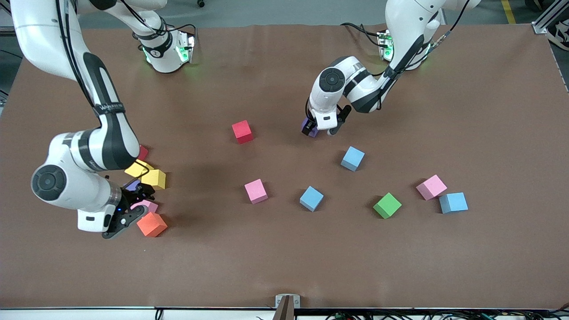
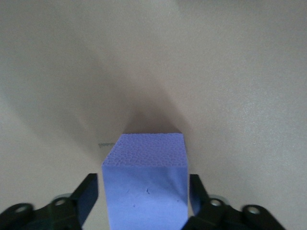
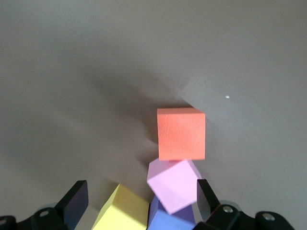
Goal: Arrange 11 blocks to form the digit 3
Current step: 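Lift the purple cube with the left gripper while the right gripper grasps the orange cube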
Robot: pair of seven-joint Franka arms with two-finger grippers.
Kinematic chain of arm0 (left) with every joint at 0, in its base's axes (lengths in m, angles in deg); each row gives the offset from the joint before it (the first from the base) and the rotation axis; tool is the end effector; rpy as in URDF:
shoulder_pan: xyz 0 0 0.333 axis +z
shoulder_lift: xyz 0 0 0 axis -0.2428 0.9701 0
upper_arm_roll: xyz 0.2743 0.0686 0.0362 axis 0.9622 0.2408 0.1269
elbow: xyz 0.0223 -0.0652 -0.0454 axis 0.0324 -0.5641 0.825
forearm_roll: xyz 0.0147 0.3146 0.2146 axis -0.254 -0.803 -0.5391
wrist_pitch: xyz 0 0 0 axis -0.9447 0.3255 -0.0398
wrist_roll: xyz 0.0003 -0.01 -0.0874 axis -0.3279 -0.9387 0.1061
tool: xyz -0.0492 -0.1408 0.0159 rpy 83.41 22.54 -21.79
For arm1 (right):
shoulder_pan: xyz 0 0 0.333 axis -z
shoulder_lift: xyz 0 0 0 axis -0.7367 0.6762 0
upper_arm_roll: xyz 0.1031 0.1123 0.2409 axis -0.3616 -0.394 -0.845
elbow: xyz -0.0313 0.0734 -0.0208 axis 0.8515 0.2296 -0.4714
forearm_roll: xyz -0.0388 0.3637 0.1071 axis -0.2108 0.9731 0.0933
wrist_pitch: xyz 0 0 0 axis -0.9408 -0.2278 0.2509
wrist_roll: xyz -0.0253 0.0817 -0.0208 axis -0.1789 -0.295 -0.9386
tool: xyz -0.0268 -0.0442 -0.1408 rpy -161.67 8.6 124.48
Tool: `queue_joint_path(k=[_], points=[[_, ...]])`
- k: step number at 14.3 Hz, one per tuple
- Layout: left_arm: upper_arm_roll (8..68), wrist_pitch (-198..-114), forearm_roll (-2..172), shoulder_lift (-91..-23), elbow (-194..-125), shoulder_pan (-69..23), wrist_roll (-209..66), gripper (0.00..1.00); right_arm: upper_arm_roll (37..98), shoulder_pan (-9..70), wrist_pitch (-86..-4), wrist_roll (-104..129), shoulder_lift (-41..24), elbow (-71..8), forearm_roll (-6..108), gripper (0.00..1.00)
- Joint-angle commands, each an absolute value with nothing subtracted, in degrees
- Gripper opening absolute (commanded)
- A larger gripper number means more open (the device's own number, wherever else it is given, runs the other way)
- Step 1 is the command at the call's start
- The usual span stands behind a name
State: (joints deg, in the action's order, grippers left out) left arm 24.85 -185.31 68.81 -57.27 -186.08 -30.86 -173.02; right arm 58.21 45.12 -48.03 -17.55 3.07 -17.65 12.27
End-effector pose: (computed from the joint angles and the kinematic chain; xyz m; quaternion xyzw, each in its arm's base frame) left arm 0.3401 -0.4097 0.1434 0.8789 0.4700 -0.0811 0.0068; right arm 0.6751 0.0633 0.2486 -0.9358 -0.3519 0.0144 0.0118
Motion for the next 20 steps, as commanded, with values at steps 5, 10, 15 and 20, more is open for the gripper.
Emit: queue_joint_path(k=[5,10,15,20], points=[[24.5,-185.3,54.4,-57.0,-183.3,-32.3,-171.0,0.30,58.1,46.4,-56.6,-25.7,7.1,-18.7,11.1,1.00],[21.3,-179.9,54.3,-56.8,-179.2,-32.9,-151.8,0.37,58.1,47.0,-57.0,-25.7,10.1,-18.0,11.0,1.00],[19.6,-177.3,55.0,-54.4,-177.0,-33.0,-137.6,0.38,58.2,47.5,-57.0,-25.7,12.1,-16.8,10.9,1.00],[19.5,-170.3,54.9,-49.7,-170.1,-34.7,-132.2,0.38,58.3,47.5,-56.4,-25.7,12.6,-15.7,10.8,1.00]])
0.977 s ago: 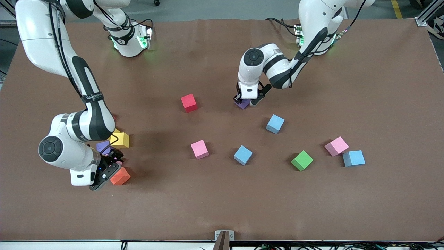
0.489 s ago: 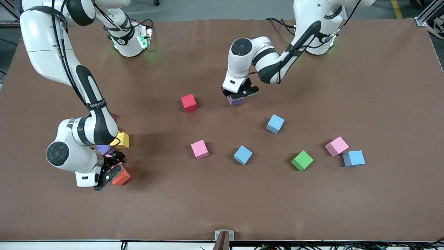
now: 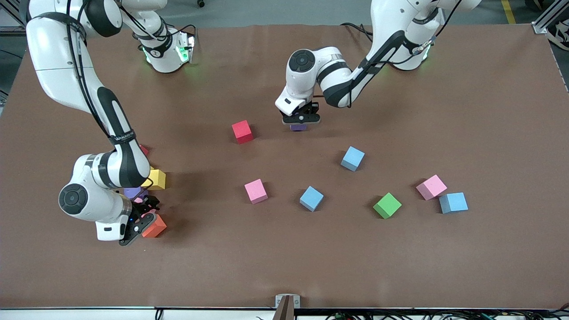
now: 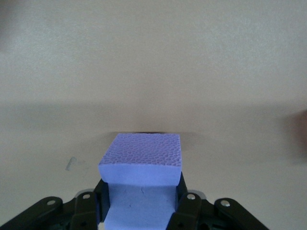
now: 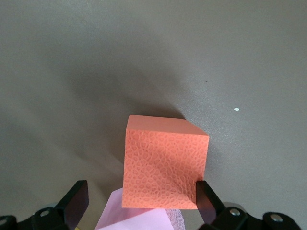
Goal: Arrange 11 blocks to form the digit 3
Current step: 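Lift the purple cube with the left gripper while the right gripper grasps the orange cube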
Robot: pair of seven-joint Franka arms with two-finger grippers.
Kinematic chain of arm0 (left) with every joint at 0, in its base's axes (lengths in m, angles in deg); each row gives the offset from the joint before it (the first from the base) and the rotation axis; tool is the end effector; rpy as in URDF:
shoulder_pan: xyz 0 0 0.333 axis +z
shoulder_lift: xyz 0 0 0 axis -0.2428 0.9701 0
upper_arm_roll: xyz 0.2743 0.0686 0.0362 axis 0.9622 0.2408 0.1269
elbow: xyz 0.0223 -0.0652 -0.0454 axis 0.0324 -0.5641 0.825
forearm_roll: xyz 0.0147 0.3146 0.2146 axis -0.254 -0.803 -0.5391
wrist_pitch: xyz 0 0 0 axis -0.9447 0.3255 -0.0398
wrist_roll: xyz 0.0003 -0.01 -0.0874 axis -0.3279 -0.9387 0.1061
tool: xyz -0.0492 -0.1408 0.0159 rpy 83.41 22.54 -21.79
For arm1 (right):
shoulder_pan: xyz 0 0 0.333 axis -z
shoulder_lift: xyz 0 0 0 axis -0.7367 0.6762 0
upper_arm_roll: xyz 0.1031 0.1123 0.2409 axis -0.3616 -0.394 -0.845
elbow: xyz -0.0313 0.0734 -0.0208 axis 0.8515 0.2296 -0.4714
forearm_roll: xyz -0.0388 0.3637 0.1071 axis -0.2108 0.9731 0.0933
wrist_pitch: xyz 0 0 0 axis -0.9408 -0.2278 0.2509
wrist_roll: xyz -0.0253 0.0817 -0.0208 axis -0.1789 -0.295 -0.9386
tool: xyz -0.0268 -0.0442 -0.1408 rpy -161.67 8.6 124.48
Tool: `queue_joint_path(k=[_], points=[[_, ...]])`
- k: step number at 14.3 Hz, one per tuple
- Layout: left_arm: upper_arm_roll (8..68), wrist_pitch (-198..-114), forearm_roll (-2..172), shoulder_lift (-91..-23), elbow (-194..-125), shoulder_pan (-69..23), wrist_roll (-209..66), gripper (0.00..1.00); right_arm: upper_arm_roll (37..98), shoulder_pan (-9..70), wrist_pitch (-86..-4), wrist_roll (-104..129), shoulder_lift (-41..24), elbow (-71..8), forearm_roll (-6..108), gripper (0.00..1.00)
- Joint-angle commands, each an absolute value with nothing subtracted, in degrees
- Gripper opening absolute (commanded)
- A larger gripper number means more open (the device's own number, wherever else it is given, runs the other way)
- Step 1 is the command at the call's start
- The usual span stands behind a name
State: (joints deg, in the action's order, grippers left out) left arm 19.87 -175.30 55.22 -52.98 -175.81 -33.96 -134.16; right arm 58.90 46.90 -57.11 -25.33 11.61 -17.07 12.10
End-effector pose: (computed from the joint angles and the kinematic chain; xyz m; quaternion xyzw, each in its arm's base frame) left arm 0.3185 -0.4752 0.1696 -0.9994 -0.0065 0.0349 0.0001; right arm 0.6853 0.0360 0.1645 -0.9183 -0.3958 0.0044 0.0090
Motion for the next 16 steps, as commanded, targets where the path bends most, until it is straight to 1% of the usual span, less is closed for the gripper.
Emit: queue_joint_path(k=[1,3,7,16], points=[[19.5,-167.9,55.0,-48.4,-167.9,-36.0,-132.2,0.39,58.3,47.4,-56.3,-25.7,12.4,-14.8,10.8,1.00],[19.6,-163.8,54.9,-46.8,-164.9,-37.3,-131.7,0.39,58.4,47.3,-56.2,-25.8,12.2,-14.4,10.8,1.00],[19.6,-163.7,54.8,-45.5,-164.8,-37.4,-130.6,0.39,58.7,47.2,-55.2,-25.8,12.1,-13.9,10.8,1.00],[19.7,-164.2,54.3,-44.9,-165.2,-38.3,-131.6,0.39,58.7,47.4,-56.0,-25.8,13.5,-13.9,10.8,1.00]])
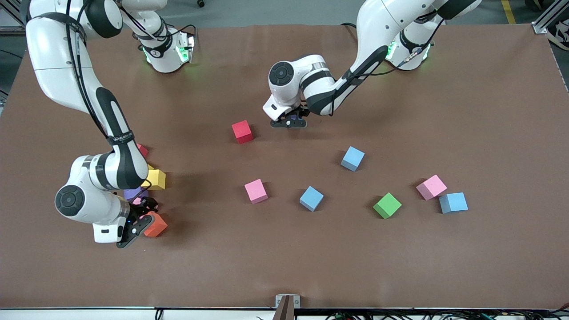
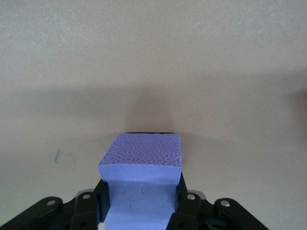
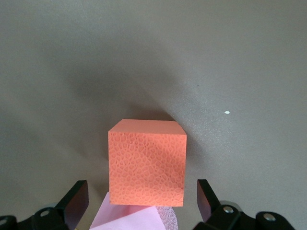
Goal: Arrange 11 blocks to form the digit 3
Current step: 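Lower the purple cube with the left gripper while the right gripper lifts the orange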
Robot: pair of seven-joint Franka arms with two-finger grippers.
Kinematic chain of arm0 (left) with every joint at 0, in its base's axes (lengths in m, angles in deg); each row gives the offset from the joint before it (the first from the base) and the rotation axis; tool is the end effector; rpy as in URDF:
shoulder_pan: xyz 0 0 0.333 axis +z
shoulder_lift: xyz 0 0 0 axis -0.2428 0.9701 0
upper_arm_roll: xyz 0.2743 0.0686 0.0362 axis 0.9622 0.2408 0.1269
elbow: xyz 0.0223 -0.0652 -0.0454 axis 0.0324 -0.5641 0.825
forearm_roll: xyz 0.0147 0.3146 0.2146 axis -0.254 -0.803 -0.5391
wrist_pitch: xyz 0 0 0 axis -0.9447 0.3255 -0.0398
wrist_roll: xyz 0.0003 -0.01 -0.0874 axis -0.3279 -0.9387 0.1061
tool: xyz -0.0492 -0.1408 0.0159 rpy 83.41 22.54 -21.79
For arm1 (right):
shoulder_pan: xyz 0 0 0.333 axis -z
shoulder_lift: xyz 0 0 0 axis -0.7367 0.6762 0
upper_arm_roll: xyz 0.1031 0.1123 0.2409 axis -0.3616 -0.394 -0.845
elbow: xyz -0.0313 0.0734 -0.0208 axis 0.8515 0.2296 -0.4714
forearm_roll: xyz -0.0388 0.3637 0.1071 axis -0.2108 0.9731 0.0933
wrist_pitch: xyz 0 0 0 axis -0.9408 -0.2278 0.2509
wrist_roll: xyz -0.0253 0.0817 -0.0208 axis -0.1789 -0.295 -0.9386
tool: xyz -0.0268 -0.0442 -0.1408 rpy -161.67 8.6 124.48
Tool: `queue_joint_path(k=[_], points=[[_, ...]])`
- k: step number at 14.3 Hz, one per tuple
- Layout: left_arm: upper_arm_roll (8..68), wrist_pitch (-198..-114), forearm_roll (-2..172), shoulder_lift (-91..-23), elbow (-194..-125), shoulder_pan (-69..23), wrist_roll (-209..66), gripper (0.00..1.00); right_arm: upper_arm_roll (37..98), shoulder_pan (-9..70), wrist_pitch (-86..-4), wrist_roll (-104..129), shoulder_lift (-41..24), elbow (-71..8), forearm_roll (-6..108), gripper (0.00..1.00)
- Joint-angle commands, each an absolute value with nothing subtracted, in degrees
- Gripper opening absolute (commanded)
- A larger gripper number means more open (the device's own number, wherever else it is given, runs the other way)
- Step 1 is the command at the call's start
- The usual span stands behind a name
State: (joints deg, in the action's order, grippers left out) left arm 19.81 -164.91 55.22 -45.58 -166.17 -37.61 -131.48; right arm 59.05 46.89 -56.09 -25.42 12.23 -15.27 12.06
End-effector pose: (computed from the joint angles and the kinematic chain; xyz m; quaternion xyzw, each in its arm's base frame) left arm 0.3103 -0.5014 0.1544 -0.9954 0.0283 0.0807 0.0430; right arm 0.6907 0.0343 0.1690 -0.9184 -0.3956 0.0035 0.0075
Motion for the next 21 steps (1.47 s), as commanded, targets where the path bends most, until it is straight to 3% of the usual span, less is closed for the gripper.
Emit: queue_joint_path(k=[1,5,6,7,8,11,13,17,21], points=[[19.7,-164.2,54.2,-44.7,-165.2,-38.3,-131.5,0.39,58.6,47.4,-56.0,-25.8,13.8,-13.9,10.8,1.00],[19.8,-164.2,52.8,-44.2,-165.3,-38.7,-130.9,0.44,58.6,47.2,-57.0,-25.7,14.6,-14.0,10.9,1.00],[19.8,-164.2,52.8,-44.1,-165.3,-38.7,-130.9,0.51,58.6,47.1,-57.8,-25.7,14.9,-14.0,10.9,1.00],[19.8,-164.2,52.8,-43.9,-165.2,-38.7,-131.5,0.72,58.6,47.1,-58.4,-25.8,15.0,-14.1,10.9,0.91],[19.9,-164.2,52.8,-43.9,-165.1,-38.7,-131.5,1.00,58.6,47.1,-58.4,-25.8,15.0,-14.1,10.9,0.75],[19.9,-163.9,52.2,-44.5,-165.0,-38.7,-131.8,1.00,58.6,46.8,-58.4,-25.8,14.8,-14.0,10.9,0.40],[19.9,-163.3,52.2,-45.9,-164.8,-38.4,-131.9,1.00,58.6,46.7,-58.3,-25.8,14.6,-14.0,11.0,0.27],[19.7,-162.3,52.8,-50.0,-164.5,-37.2,-135.3,1.00,58.3,46.0,-57.7,-29.8,14.1,-14.0,11.1,0.20],[19.6,-157.9,53.4,-58.3,-163.7,-33.5,-135.7,1.00,58.1,42.2,-52.1,-39.4,8.4,-15.9,11.4,0.18]])
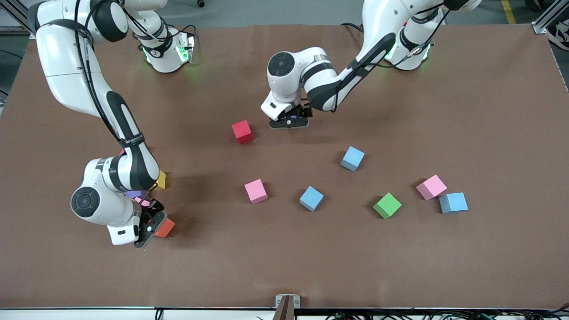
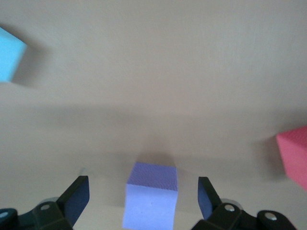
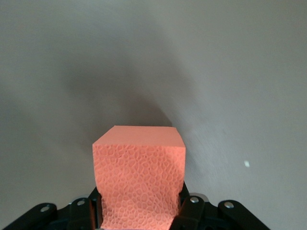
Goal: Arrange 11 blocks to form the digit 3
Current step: 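Lower the purple cube with the left gripper while the right gripper lifts the orange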
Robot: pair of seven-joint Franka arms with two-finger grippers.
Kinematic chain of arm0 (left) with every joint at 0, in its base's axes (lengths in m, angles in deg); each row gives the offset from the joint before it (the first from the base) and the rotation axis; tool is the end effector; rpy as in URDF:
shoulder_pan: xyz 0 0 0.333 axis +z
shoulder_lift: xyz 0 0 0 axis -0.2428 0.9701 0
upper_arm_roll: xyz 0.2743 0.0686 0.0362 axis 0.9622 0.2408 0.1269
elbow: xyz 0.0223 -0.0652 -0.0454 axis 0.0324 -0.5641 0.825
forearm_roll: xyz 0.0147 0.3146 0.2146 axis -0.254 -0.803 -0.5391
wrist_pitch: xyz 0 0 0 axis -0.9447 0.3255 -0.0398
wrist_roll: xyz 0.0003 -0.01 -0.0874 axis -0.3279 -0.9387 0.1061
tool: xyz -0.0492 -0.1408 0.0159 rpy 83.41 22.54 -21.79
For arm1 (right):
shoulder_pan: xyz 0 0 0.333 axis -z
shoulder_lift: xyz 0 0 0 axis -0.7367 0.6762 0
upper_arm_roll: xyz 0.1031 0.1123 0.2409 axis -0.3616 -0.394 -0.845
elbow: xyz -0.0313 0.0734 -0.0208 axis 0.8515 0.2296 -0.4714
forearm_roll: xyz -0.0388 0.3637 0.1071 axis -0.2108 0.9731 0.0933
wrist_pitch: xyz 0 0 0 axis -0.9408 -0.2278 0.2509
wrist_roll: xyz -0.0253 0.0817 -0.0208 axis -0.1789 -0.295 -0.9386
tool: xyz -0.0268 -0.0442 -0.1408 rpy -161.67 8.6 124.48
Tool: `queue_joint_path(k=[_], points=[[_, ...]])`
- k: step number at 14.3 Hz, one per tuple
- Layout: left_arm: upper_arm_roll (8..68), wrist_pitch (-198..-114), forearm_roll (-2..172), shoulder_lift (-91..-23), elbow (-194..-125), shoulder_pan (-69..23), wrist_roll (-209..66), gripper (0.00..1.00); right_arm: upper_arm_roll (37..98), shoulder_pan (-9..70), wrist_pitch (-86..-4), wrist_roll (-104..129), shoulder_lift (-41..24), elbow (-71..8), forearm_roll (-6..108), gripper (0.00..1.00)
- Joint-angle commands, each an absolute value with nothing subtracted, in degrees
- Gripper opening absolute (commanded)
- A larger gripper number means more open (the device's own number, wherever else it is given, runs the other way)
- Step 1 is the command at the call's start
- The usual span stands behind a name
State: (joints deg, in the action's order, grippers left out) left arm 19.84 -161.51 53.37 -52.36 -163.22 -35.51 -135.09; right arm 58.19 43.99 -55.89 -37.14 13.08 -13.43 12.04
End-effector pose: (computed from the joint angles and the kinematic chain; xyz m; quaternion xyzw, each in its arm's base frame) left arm 0.3591 -0.4967 0.2284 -0.9992 -0.0202 0.0104 0.0334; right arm 0.6941 0.0785 0.1727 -0.8581 -0.5134 -0.0058 0.0096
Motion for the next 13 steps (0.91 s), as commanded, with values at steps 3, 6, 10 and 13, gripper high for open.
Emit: queue_joint_path(k=[3,6,10,13], points=[[19.5,-147.6,54.9,-61.1,-159.0,-27.8,-135.0,1.00,58.1,39.2,-55.1,-39.3,0.3,-25.9,11.8,0.18],[19.7,-140.9,54.9,-61.1,-156.9,-19.5,-131.6,1.00,58.1,33.9,-60.1,-39.1,-9.2,-38.5,11.9,0.18],[19.6,-140.7,57.8,-61.7,-160.1,-9.2,-134.1,1.00,58.1,23.7,-59.1,-33.7,-16.3,-46.8,12.8,0.19],[19.7,-148.8,57.6,-60.8,-167.7,-5.5,-143.4,1.00,58.1,16.4,-56.9,-33.0,-16.3,-47.7,12.8,0.19]])
